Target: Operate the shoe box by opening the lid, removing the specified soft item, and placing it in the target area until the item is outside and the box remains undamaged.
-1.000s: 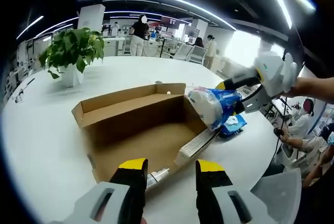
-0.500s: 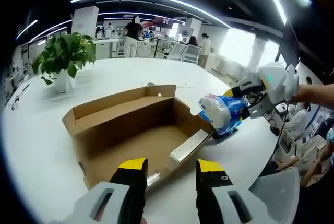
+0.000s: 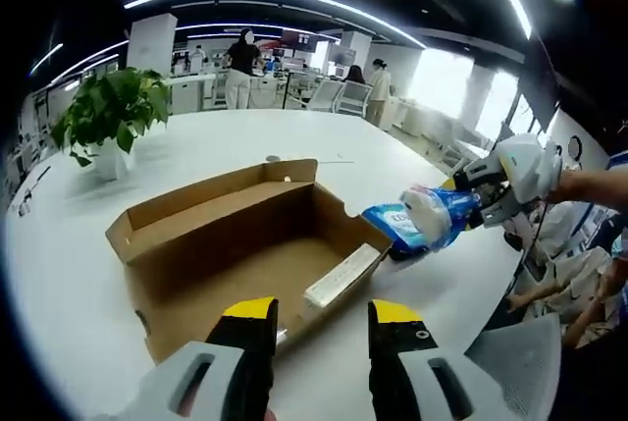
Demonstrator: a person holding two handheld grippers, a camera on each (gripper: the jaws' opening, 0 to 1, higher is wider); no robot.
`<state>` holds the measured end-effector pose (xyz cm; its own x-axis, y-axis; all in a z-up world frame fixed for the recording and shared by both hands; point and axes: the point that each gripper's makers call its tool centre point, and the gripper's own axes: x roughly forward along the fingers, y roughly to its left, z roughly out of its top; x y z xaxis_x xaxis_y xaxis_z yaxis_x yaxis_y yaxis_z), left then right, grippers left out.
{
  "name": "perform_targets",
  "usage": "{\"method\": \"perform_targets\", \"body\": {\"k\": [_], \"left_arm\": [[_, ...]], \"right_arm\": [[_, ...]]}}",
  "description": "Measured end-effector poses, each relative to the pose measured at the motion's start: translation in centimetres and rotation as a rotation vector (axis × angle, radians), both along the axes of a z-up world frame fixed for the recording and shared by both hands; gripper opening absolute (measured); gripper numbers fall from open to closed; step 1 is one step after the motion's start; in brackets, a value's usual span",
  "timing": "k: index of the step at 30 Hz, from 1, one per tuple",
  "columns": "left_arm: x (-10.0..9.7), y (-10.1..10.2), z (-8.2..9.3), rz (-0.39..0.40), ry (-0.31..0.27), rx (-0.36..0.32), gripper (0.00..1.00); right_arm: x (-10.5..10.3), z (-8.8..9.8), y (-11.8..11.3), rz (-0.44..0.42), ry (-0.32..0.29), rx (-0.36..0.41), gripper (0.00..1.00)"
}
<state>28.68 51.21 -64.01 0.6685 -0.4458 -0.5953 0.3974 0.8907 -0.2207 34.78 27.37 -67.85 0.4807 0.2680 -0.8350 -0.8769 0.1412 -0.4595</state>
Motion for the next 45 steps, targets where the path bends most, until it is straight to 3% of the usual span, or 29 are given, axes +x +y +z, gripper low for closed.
{"method": "perform_targets", "body": {"k": [20,34,45], "left_arm": [[0.6,-3.4,0.2,-0.056,0.001,0.01,0.37],[1.1,-6.1,0.5,-0.09,0.003,0.01,0.37],[1.2,-7.2,0.5,-0.102,0.011,0.012,0.37]], "right_arm": [[-1.3,-0.6,-7.7,-0.119,0.02,-0.01,0.28],[-2.7,-1.8,-14.4,-0.228,0.058,-0.015,0.28],[-3.7,-3.0,-18.0,-0.274,0.09,-0.03,0.28]]}}
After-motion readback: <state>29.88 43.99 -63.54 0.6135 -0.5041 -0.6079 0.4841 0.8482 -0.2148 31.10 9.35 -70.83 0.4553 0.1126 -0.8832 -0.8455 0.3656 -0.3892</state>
